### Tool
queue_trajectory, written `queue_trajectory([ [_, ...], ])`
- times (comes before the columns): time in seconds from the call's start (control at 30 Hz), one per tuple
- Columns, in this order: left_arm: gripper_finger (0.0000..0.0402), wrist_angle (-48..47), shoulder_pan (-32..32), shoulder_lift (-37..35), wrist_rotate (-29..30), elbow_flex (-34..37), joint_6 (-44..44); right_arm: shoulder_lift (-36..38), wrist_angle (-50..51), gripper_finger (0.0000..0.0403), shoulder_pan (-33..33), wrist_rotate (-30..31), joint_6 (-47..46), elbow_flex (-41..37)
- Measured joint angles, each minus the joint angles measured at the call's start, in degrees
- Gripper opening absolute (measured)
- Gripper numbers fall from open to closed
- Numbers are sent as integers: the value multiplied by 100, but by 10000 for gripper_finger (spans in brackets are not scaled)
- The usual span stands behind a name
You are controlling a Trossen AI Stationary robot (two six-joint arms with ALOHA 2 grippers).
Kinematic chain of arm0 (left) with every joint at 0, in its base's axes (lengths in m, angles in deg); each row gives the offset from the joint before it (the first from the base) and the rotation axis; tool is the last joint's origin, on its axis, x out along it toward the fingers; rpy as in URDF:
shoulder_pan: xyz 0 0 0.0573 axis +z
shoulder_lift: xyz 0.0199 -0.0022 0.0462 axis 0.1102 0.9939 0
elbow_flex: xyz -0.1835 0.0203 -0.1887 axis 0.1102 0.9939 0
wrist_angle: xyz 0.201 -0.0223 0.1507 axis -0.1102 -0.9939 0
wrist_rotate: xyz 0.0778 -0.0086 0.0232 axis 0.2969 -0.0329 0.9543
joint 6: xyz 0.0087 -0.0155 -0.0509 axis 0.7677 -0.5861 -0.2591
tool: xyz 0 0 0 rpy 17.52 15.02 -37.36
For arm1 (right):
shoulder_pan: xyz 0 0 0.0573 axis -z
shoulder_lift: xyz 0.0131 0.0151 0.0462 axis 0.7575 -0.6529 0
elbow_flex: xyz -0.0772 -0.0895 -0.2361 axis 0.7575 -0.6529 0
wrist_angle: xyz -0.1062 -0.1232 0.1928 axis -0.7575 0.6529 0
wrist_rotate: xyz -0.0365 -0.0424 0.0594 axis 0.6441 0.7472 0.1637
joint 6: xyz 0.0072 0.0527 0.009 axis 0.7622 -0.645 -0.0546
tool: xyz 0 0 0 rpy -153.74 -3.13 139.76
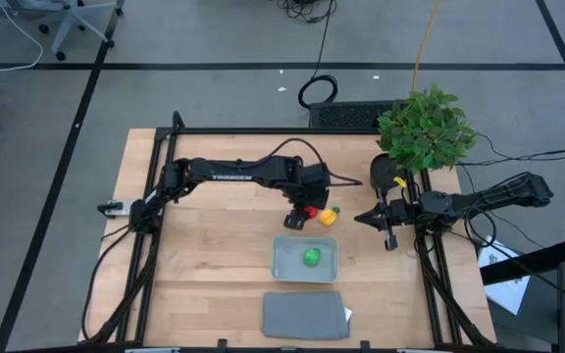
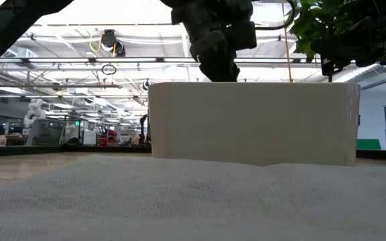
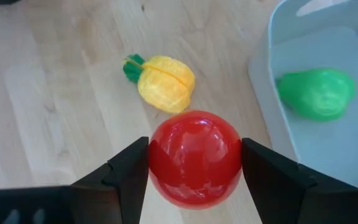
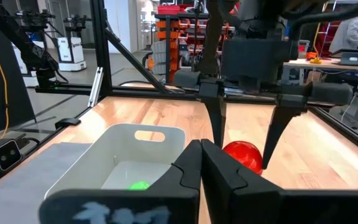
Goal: Pick and placing Produce into tupperware
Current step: Put the red tomato into the gray bin
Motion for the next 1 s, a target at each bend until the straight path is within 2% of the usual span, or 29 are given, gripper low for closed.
queue_trajectory([
  [0.63,228,-370,-418,8,-23,-6,-183,0,18,0,-2,0,2,0],
  [1.0,228,-389,-876,-440,-25,-21,-548,-20,33,0,0,-1,-13,0],
])
